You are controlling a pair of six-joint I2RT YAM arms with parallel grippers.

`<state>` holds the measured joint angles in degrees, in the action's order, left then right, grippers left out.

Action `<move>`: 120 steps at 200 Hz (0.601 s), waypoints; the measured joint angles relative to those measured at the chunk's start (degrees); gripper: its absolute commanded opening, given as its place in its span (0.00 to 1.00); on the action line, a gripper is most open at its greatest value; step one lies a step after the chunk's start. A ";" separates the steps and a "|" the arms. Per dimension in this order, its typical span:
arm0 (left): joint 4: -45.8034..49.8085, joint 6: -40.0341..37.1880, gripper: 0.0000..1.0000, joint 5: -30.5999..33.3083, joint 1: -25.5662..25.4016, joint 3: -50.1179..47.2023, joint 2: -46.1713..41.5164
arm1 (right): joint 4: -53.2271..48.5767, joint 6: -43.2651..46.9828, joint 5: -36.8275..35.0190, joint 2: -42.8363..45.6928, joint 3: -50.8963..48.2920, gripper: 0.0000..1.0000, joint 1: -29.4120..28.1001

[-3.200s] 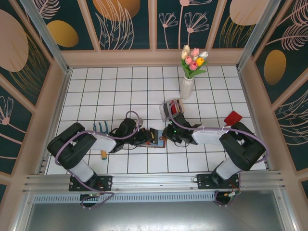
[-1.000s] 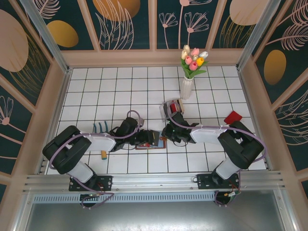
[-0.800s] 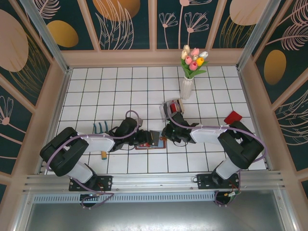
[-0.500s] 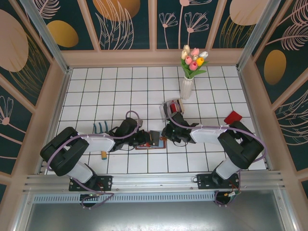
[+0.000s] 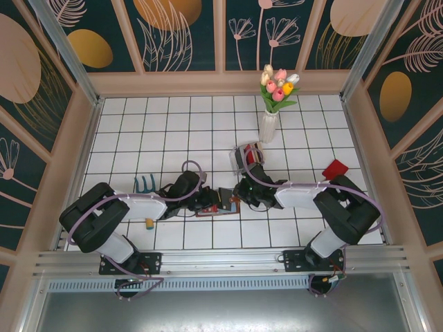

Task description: Put the credit cards into the card holder

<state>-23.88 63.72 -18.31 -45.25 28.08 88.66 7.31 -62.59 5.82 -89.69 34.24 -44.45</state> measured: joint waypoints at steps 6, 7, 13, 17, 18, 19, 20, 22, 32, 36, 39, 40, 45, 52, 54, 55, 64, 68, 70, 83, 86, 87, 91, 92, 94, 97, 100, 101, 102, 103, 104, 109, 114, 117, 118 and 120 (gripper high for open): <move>-0.26 0.48 0.16 0.42 -0.15 0.00 0.04 | 0.50 -0.37 0.00 0.09 -0.28 0.19 0.00; -0.31 0.48 0.16 0.44 -0.20 0.00 0.04 | 0.55 -0.37 0.00 0.11 -0.33 0.19 0.00; -0.52 0.92 0.17 0.74 -0.37 0.00 0.11 | 1.09 -0.61 0.02 0.22 -0.66 0.19 0.00; -0.59 1.03 0.17 0.98 -0.59 0.00 0.17 | 1.40 -0.74 0.02 0.28 -0.83 0.19 0.00; -0.61 1.11 0.17 0.98 -0.61 0.00 0.17 | 1.51 -0.81 0.00 0.28 -0.92 0.19 0.00; -0.66 1.14 0.17 1.05 -0.70 0.00 0.17 | 1.57 -0.81 0.00 0.31 -0.96 0.19 0.00; -0.68 1.14 0.18 1.07 -0.74 0.00 0.17 | 1.70 -0.81 0.02 0.35 -1.03 0.19 0.00; -0.70 1.22 0.18 1.14 -0.90 -0.02 0.17 | 1.84 -0.83 0.02 0.42 -1.11 0.19 0.00; -0.90 1.60 0.20 1.60 -1.51 -0.02 0.22 | 2.82 -0.96 0.07 0.59 -1.68 0.19 0.00; -0.94 1.77 0.20 1.84 -1.77 -0.02 0.22 | 3.19 -1.01 0.09 0.66 -1.92 0.19 0.00; -0.98 1.95 0.20 1.95 -1.97 -0.02 0.22 | 3.41 -1.01 0.11 0.68 -2.08 0.19 0.00; -0.98 1.92 0.20 1.99 -2.01 -0.02 0.22 | 3.48 -1.01 0.11 0.70 -2.10 0.19 0.00; -1.05 2.14 0.20 2.29 -2.29 -0.02 0.22 | 3.76 -1.01 0.13 0.72 -2.27 0.19 0.00; -1.07 2.23 0.21 2.54 -2.67 -0.02 0.22 | 3.96 -1.01 0.13 0.76 -2.36 0.19 0.00; -1.07 2.29 0.21 2.62 -2.80 -0.02 0.22 | 4.07 -1.03 0.17 0.76 -2.40 0.19 0.00; -1.07 2.34 0.21 2.67 -2.84 -0.02 0.22 | 4.13 -1.03 0.17 0.79 -2.43 0.19 0.00; -1.07 2.56 0.22 3.23 -3.28 -0.02 0.24 | 4.37 -1.03 0.17 0.79 -2.54 0.19 -0.02; -1.07 2.60 0.23 3.43 -3.54 -0.04 0.26 | 4.37 -1.03 0.17 0.81 -2.56 0.19 -0.02; -1.07 2.60 0.23 3.63 -3.63 -0.04 0.26 | 4.42 -1.03 0.15 0.81 -2.58 0.19 -0.02; -1.07 2.71 0.27 4.15 -4.26 -0.11 0.42 | 4.85 -1.25 0.13 0.96 -2.93 0.19 -0.07; -1.07 2.71 0.28 4.31 -4.37 -0.13 0.44 | 4.90 -1.27 0.09 1.03 -2.97 0.19 -0.09; -1.07 2.71 0.28 4.35 -4.44 -0.13 0.46 | 4.92 -1.27 0.07 1.05 -2.99 0.19 -0.09; -1.09 2.95 0.28 4.55 -4.57 -0.17 0.50 | 5.05 -1.31 0.09 1.07 -3.08 0.19 -0.11; -1.09 2.91 0.28 4.66 -4.63 -0.17 0.50 | 5.05 -1.36 0.09 1.09 -3.10 0.19 -0.13; -1.09 2.91 0.29 4.72 -4.66 -0.20 0.50 | 5.18 -1.42 0.02 1.11 -3.15 0.19 -0.15; -1.16 3.02 0.29 4.94 -4.72 -0.24 0.50 | 5.27 -1.42 0.00 1.14 -3.23 0.19 -0.22; -1.16 2.99 0.30 5.05 -4.79 -0.28 0.50 | 5.40 -1.44 -0.02 1.16 -3.30 0.19 -0.26; -1.18 3.02 0.30 5.14 -4.81 -0.28 0.50 | 5.42 -1.46 -0.02 1.18 -3.32 0.19 -0.28; -1.20 3.04 0.30 5.16 -4.83 -0.28 0.50 | 5.42 -1.46 -0.02 1.18 -3.32 0.19 -0.31; -1.20 3.04 0.30 5.18 -4.83 -0.28 0.50 | 5.44 -1.49 -0.02 1.20 -3.34 0.19 -0.31; -1.20 3.04 0.31 5.20 -4.85 -0.28 0.50 | 5.46 -1.49 -0.02 1.20 -3.34 0.19 -0.33; -1.16 3.04 0.32 5.51 -4.96 -0.28 0.46 | 5.62 -1.49 -0.15 1.27 -3.43 0.19 -0.42; -1.01 3.02 0.32 5.81 -5.01 -0.28 0.33 | 5.73 -1.49 -0.26 1.38 -3.58 0.19 -0.46; -0.94 3.02 0.32 6.05 -5.03 -0.28 0.24 | 5.79 -1.49 -0.22 1.42 -3.67 0.19 -0.50; -0.87 2.97 0.32 6.21 -5.03 -0.28 0.15 | 5.81 -1.51 -0.22 1.46 -3.69 0.19 -0.52; -0.68 2.99 0.32 6.36 -5.03 -0.28 0.02 | 5.79 -1.51 -0.22 1.53 -3.76 0.19 -0.57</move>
<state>-24.56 66.72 -11.94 -50.28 27.79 88.68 13.10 -64.10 5.61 -88.16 30.48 -45.01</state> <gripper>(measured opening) 0.312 0.194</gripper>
